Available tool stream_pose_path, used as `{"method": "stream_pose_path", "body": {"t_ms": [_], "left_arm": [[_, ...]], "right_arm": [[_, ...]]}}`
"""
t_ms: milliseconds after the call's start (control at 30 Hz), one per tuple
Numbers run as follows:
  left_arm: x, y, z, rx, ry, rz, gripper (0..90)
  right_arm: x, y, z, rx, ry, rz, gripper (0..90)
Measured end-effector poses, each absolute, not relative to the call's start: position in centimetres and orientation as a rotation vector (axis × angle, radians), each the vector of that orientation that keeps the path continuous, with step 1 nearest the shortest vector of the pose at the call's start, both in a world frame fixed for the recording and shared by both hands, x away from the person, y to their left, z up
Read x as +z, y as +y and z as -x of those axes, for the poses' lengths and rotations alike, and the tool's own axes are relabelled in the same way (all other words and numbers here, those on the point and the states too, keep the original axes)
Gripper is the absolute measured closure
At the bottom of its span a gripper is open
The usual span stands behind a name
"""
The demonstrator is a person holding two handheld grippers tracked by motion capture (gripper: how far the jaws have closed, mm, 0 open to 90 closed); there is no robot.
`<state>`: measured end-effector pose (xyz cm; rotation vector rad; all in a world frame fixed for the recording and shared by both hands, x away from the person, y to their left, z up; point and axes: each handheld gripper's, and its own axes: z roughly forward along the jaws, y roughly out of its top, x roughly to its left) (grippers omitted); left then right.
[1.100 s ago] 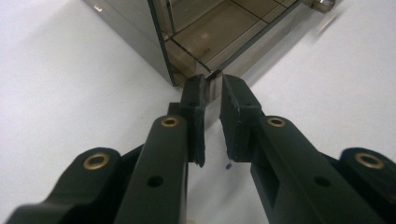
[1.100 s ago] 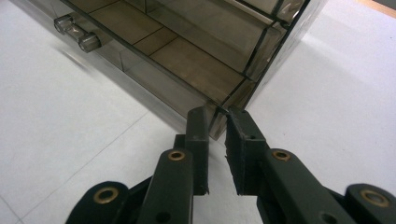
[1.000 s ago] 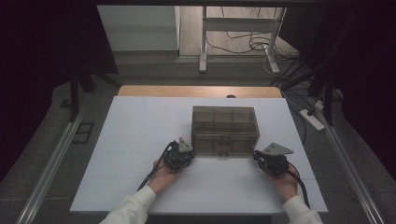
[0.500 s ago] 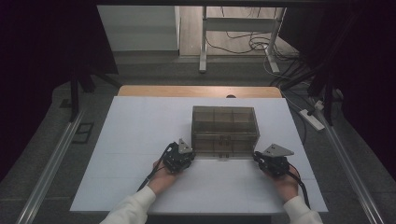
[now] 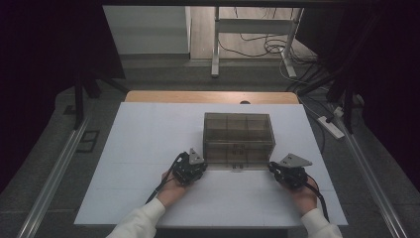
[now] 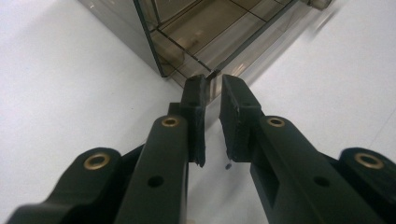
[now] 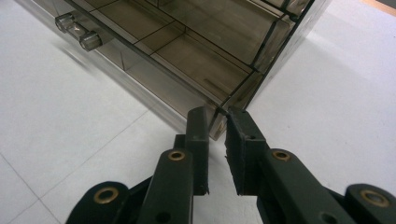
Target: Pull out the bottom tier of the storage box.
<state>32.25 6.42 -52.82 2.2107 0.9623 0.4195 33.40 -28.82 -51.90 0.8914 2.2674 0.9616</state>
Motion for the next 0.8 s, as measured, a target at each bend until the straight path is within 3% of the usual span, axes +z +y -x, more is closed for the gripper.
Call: {"method": "stream_pose_path", "body": {"t_ms": [800], "left_arm": [[-52.71,6.48,-31.69,0.407,0.949,-2.223,79.6]], "right_arm": [[-51.78,-28.93,-32.86,0.957,2.286,-0.882,78.4]]}}
